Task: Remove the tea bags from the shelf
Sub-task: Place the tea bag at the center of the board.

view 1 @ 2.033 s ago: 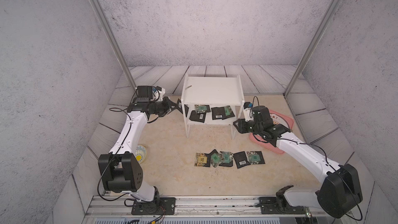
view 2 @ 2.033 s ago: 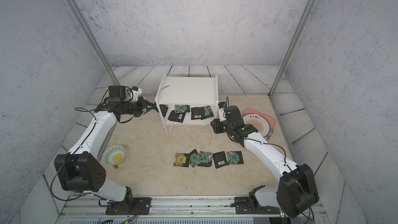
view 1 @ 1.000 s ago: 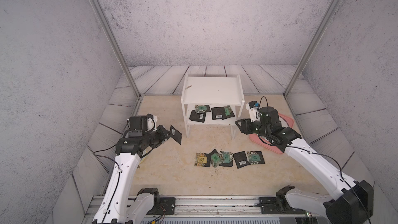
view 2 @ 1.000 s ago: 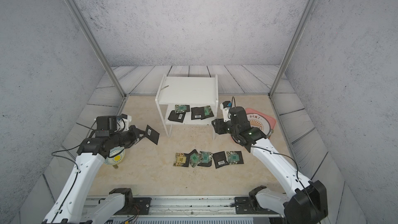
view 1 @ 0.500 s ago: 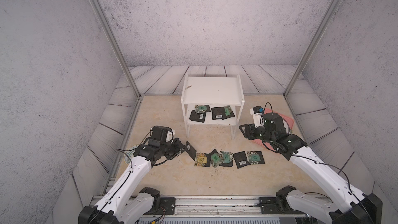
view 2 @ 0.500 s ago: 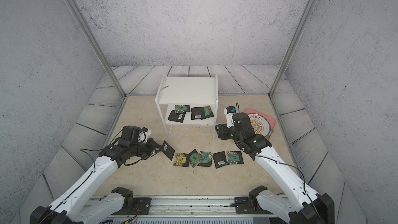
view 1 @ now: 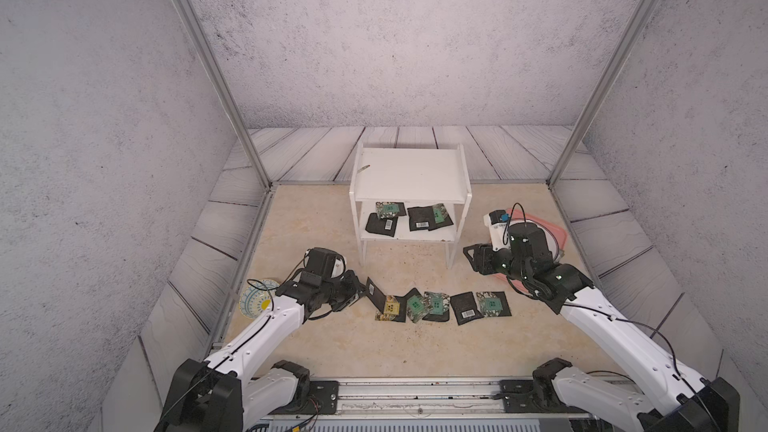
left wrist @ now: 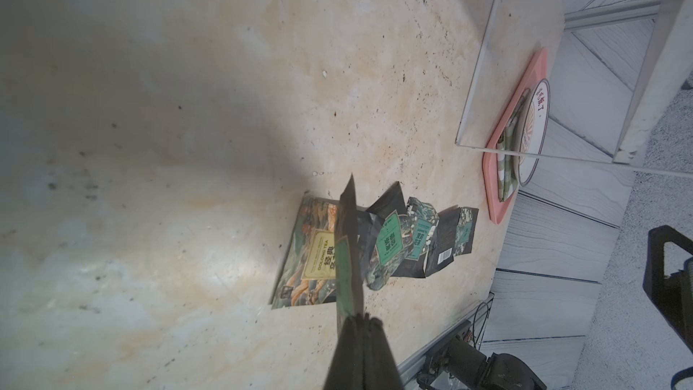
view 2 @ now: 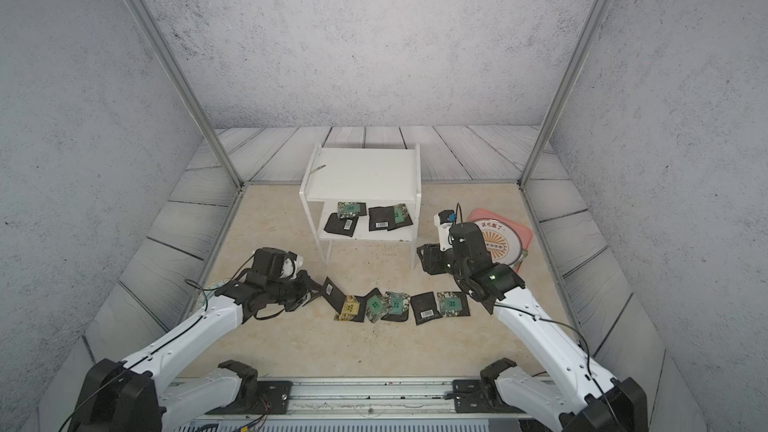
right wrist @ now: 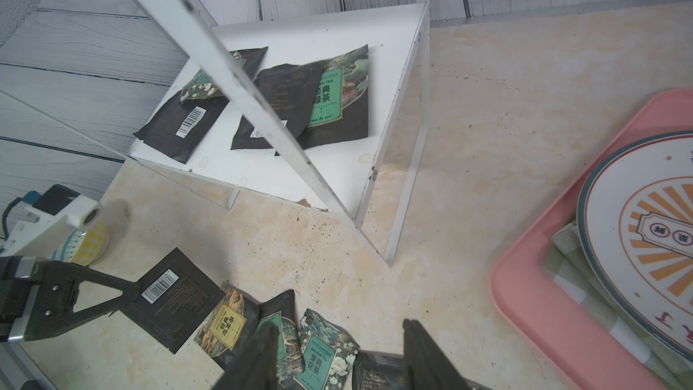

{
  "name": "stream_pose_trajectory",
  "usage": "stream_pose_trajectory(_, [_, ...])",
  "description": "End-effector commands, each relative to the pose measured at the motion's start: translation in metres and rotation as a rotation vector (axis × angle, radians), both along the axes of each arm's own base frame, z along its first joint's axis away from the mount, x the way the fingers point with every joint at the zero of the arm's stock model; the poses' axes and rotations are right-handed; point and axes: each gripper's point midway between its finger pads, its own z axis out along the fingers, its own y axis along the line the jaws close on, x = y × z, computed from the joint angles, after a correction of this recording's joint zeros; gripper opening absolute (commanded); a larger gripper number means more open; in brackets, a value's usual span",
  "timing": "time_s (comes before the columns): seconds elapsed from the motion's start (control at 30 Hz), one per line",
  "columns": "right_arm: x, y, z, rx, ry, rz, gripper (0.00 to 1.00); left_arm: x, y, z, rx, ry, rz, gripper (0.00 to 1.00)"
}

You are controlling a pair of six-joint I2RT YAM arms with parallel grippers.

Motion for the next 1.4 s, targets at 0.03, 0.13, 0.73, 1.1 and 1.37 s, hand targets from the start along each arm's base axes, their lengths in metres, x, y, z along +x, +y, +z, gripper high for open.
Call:
stream_pose_trajectory(0.03, [-0.003, -0.002, -0.003, 0.006, 0.007, -0.013, 0.56, 0.0, -0.003, -0.009, 0.011, -0.004, -0.012, 0.0])
stream_pose_trajectory(0.13, [-0.003, -0.001, -0.003, 0.006, 0.008, -0.011, 0.56, -0.004, 0.001, -0.021, 0.048, 0.019, -0.015, 0.0])
stream_pose_trajectory(0.73, [0.0, 0.0, -0.007, 0.001, 0.013, -0.007, 0.56, -0.032, 0.023, -0.055, 0.159, 0.12, -0.007, 0.19])
stream_pose_trajectory(1.1, [-0.003, -0.001, -0.007, -0.002, 0.014, -0.01, 0.56, -0.037, 0.032, -0.05, 0.208, 0.119, -0.004, 0.45])
stream_pose_trajectory(1.37, [-0.004, -0.001, -0.002, 0.004, 0.009, -0.001, 0.57, -0.027, 0.031, -0.019, 0.209, 0.035, -0.009, 0.52])
